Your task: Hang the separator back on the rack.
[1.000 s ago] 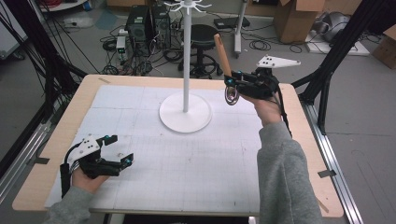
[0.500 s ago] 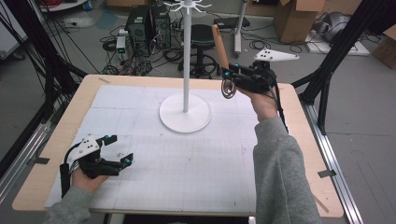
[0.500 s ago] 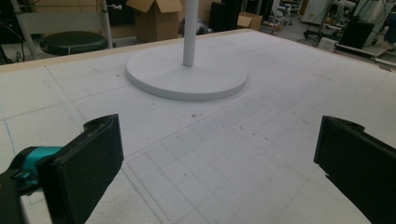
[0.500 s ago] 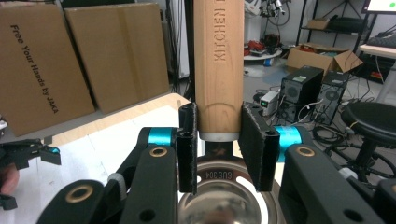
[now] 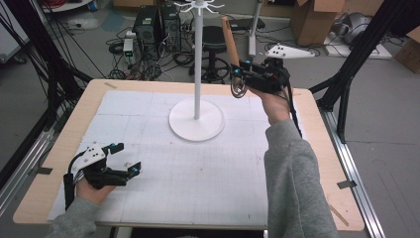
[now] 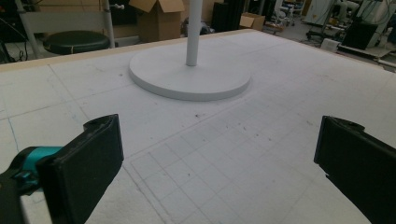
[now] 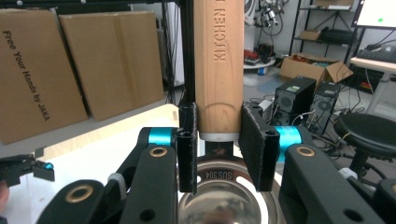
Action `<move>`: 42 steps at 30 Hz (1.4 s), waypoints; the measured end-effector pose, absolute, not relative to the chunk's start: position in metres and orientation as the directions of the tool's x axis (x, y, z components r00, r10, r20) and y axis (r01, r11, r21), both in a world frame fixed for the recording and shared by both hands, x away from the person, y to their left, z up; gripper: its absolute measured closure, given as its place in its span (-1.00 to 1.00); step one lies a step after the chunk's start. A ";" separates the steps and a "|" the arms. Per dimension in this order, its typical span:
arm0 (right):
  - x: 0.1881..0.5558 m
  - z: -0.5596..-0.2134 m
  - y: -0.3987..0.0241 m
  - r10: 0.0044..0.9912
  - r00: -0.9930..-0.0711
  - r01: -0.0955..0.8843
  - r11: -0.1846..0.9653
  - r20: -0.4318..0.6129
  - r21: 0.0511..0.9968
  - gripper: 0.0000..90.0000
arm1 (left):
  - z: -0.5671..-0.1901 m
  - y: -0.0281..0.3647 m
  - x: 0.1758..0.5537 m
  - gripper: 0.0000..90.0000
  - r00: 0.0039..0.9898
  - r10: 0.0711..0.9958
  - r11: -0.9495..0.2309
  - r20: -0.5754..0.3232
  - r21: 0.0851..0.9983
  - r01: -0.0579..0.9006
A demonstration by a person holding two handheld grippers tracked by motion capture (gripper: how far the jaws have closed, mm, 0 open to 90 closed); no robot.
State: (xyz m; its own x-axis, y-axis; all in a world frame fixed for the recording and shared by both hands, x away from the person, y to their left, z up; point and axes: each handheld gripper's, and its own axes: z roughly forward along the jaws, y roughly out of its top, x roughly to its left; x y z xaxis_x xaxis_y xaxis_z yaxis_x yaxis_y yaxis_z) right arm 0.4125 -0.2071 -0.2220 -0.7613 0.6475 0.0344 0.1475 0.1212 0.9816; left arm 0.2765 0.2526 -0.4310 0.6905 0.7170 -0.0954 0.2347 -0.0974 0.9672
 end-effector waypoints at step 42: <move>0.425 -0.209 -0.185 0.647 -0.762 0.111 0.104 0.018 0.988 0.55 | -0.430 0.257 0.276 -0.96 0.683 0.723 -0.079 -0.106 0.969 0.233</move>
State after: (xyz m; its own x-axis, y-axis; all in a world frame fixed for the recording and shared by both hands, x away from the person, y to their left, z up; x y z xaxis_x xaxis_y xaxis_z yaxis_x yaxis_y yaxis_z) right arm 0.4250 -0.1852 -0.2090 -0.7624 0.6468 0.0178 0.1110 0.1037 0.9884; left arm 0.2757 0.2568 -0.4298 0.6826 0.7231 -0.1056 0.2332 -0.0786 0.9692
